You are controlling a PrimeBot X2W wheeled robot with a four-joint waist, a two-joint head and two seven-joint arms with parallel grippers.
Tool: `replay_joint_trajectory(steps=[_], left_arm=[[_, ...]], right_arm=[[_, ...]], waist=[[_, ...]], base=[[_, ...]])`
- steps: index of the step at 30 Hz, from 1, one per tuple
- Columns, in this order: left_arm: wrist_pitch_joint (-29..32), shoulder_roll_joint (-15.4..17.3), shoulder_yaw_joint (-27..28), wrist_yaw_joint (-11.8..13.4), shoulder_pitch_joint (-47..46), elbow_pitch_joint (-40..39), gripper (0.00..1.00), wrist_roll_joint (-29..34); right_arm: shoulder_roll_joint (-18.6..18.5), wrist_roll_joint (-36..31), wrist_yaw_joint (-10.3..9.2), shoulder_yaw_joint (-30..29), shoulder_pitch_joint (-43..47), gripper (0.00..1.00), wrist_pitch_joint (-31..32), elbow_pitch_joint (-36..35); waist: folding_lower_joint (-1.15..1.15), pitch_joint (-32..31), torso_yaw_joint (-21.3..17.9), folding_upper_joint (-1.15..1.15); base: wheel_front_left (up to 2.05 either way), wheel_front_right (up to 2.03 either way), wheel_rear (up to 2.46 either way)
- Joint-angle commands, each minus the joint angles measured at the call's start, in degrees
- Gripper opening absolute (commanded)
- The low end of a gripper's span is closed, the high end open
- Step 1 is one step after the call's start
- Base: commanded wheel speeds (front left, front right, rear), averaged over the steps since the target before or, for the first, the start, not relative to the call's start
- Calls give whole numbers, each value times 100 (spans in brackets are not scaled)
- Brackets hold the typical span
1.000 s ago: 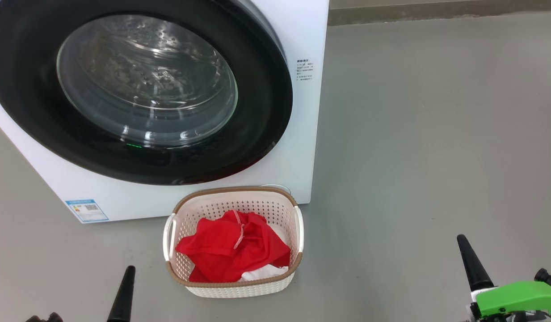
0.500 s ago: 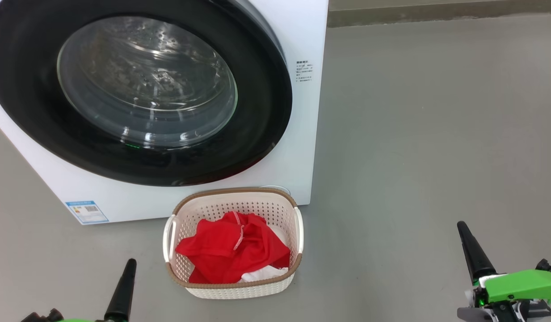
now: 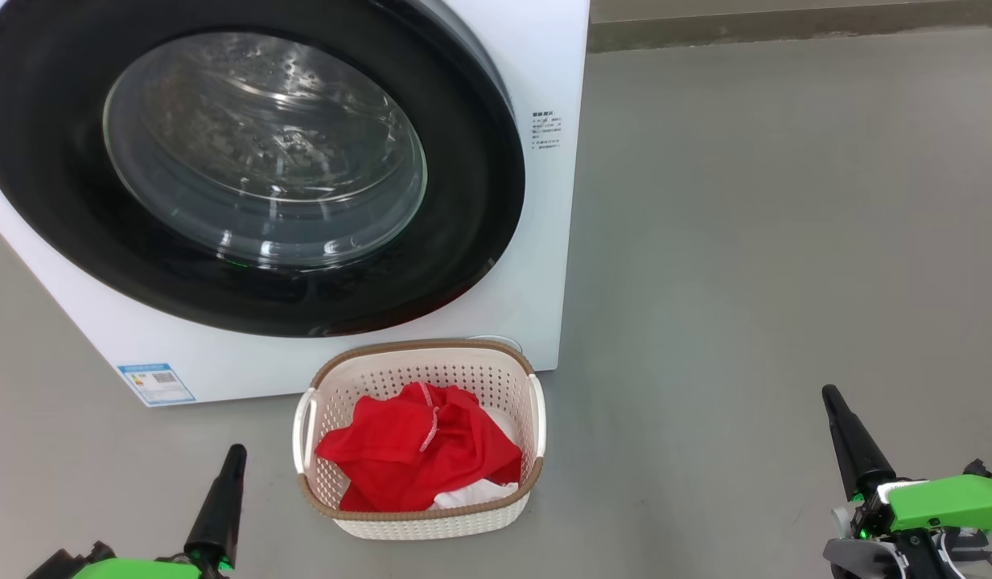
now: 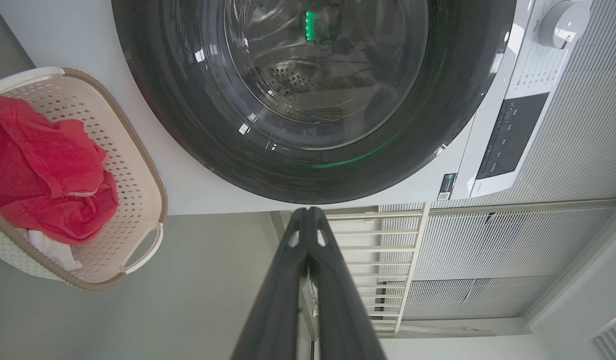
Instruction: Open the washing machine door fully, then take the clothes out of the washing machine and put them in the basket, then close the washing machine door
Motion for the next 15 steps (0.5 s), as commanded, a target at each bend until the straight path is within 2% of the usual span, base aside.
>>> replay_joint_trajectory(steps=[1,15], left_arm=[[71,48,213,-40,-257,-139,0,-179],[98,46,220,-41,-272,-140,0,-279]], right_arm=[[-96,157,-3,68,-312,0,52,-186],[-93,251,-3,59,-331,0,84,-191]], waist=[[0,-2,-1,0],[0,-5,-2,0]], base=[[0,0,0],[0,0,0]])
